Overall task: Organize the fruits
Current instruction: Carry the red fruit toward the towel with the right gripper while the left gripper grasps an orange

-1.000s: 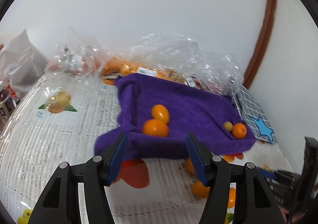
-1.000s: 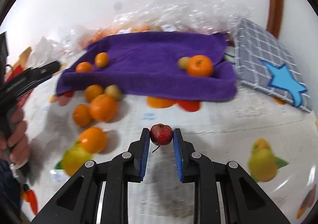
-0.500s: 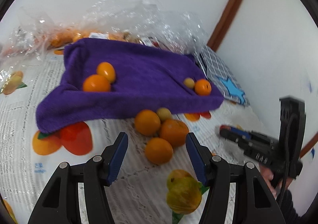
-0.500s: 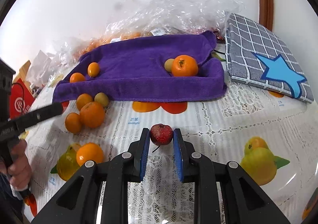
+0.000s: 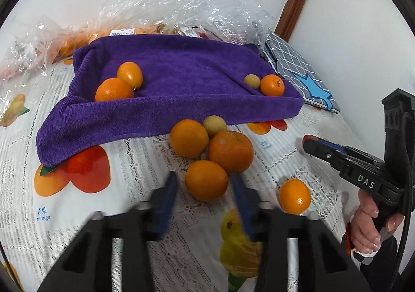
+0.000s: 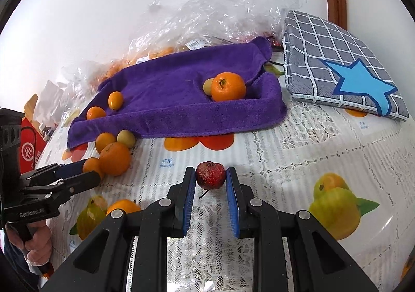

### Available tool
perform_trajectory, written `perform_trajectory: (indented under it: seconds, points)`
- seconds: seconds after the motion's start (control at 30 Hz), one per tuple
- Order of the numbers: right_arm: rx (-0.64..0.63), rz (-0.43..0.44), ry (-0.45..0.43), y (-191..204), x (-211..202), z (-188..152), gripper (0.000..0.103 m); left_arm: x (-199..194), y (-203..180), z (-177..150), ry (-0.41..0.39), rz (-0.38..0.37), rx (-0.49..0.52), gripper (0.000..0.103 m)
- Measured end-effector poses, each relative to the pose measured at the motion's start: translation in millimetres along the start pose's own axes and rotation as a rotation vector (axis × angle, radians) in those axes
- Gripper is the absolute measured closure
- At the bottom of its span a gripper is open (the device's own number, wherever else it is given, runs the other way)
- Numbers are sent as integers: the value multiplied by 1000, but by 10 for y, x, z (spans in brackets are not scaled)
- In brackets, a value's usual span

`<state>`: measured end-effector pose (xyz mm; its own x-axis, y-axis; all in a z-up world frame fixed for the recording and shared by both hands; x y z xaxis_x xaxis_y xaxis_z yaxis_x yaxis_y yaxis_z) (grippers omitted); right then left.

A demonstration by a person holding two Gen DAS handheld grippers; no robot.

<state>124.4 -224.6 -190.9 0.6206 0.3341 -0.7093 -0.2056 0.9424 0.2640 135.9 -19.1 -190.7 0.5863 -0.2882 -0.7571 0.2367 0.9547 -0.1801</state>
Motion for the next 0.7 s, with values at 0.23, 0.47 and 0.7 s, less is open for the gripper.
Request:
perform_trajectory:
  seconds: [0.23,0.47,0.7]
  points:
    - [-14,1,-8,21,-13,-2,79,-79,44,31,-50,7,-28,71]
    - [-9,8,-22,26,-44,-1,79,-220,230,122,-126,15,-117,71]
    - [-10,15,-28,35,-58,0,79,-371,448,190,-200,44,-200,71]
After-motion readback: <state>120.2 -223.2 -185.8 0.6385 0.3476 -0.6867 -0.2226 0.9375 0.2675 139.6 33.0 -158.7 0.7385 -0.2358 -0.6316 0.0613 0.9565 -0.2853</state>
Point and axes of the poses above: each gripper's, at about its wrist camera, not at the fingertips, and x roughly the way its jaws point, y to its left, z to its top, the point moved 4 cm from there along x, roughly the way its jaws point, and after that the axes turned 5 degrees about z, right-handed, at the moved point
